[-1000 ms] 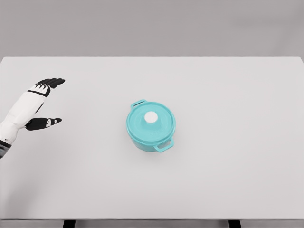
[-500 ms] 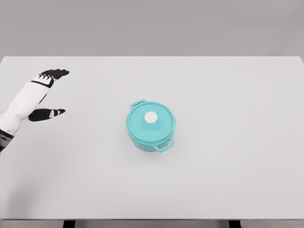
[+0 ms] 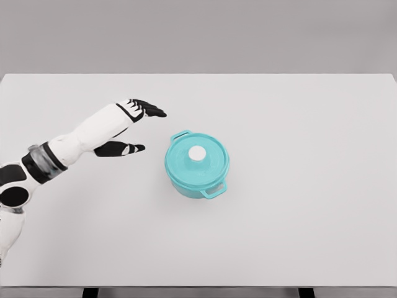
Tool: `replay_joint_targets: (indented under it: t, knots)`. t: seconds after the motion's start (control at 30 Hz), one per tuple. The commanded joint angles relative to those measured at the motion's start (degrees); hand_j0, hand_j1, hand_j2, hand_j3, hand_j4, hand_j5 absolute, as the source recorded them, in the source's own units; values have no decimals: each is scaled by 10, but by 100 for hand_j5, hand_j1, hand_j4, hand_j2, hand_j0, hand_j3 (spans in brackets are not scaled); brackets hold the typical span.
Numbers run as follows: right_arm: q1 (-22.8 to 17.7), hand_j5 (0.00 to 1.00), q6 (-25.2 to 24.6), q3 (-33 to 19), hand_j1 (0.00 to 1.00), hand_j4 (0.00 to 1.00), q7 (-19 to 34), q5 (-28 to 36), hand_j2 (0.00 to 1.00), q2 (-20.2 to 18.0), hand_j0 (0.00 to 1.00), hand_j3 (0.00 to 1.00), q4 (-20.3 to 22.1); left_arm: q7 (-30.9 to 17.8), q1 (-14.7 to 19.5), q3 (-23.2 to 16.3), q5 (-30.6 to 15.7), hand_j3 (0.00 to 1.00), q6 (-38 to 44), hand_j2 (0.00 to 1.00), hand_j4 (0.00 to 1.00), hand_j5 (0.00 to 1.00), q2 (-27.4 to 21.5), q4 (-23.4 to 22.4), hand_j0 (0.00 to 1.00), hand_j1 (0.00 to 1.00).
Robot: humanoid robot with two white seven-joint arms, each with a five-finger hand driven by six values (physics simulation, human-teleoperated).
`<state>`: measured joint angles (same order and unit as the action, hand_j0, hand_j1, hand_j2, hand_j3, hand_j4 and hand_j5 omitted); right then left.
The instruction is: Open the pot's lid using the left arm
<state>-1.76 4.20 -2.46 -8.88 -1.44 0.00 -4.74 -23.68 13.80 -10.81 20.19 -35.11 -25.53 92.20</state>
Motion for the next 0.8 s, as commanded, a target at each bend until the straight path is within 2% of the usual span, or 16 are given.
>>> replay_joint_targets:
  t: [0.0,0.17,0.27,0.47,0.57,0.6,0.77]
  knots:
    - [0,100,-1,0,100,100,0,0,100,0,100,100,0,-2,0,-43,-66,84,1,84,84,84,2,2,84,84]
    - [0,100,0,0,100,100,0,0,100,0,100,100,0,-2,7,-88,-133,84,1,84,84,84,4,9,84,84]
    - [0,100,0,0,100,100,0,0,100,0,100,100,0,-2,9,-99,-133,84,1,84,84,84,5,10,84,84]
    - [0,100,0,0,100,100,0,0,100,0,100,100,0,-2,20,-130,-132,83,61,83,83,83,6,4,83,83]
    - [0,100,0,0,100,100,0,-1,100,0,100,100,0,-3,22,-142,-127,78,80,78,78,78,16,1,78,78]
    - [0,100,0,0,100,100,0,0,100,0,100,100,0,-3,22,-147,-127,72,80,72,72,72,16,1,72,72]
    - [0,100,0,0,100,100,0,0,100,0,100,100,0,-2,22,-149,-120,71,80,71,71,71,18,-4,71,71]
